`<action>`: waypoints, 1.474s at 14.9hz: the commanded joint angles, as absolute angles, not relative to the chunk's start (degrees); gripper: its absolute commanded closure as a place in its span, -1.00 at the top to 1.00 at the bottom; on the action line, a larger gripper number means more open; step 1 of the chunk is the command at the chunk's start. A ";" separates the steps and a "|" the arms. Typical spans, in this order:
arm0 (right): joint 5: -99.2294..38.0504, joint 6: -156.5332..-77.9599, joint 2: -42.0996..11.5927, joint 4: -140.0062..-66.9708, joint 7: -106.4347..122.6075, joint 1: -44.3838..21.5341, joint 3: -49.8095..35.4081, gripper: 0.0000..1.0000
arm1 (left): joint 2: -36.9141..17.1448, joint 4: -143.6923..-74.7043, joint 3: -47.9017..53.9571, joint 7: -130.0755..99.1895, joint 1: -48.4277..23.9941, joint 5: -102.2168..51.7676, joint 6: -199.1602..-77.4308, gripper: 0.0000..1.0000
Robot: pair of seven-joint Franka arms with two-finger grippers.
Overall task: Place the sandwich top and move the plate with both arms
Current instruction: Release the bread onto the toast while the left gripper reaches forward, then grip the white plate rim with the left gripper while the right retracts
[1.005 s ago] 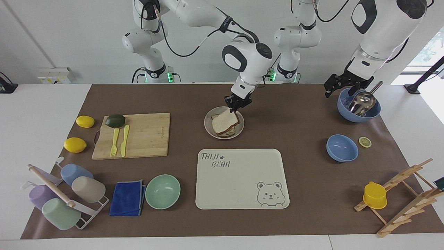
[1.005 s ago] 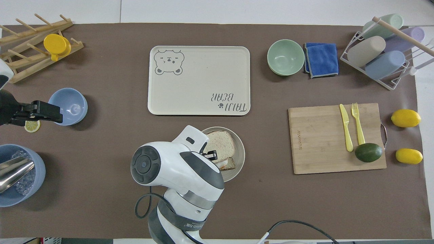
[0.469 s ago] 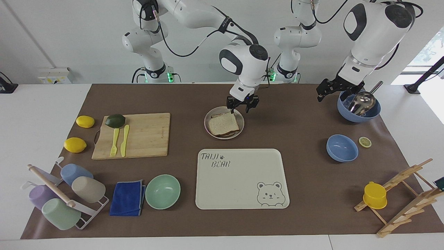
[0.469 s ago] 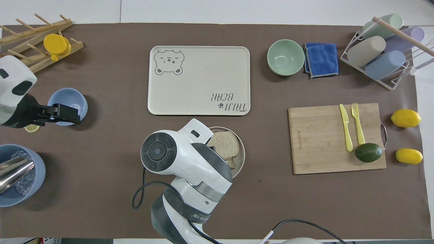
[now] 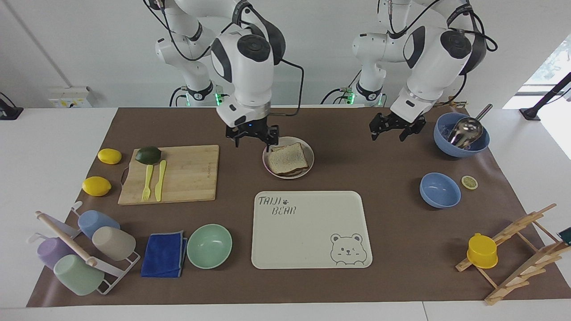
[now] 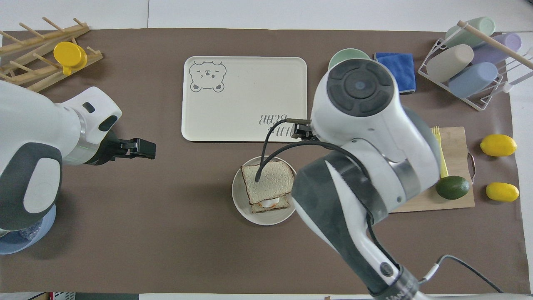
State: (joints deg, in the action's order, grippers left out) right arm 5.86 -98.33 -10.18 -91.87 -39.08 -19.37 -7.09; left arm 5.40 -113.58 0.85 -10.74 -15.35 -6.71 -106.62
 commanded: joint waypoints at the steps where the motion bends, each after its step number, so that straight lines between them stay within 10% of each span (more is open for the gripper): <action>1: 3.61 -93.62 -4.68 -93.08 -31.07 -10.75 -8.00 1.00 | 6.51 -119.95 0.09 -14.58 -20.81 -7.47 -113.44 1.00; 7: -0.44 -84.65 2.90 -93.43 -7.44 -2.46 -0.73 1.00 | 2.91 -128.14 0.09 -20.92 -29.35 -11.50 -124.44 0.93; 22: 3.43 -82.97 -0.44 -88.95 3.33 -0.97 4.57 1.00 | -6.15 -130.17 0.17 -20.74 -35.95 -17.14 -137.72 0.36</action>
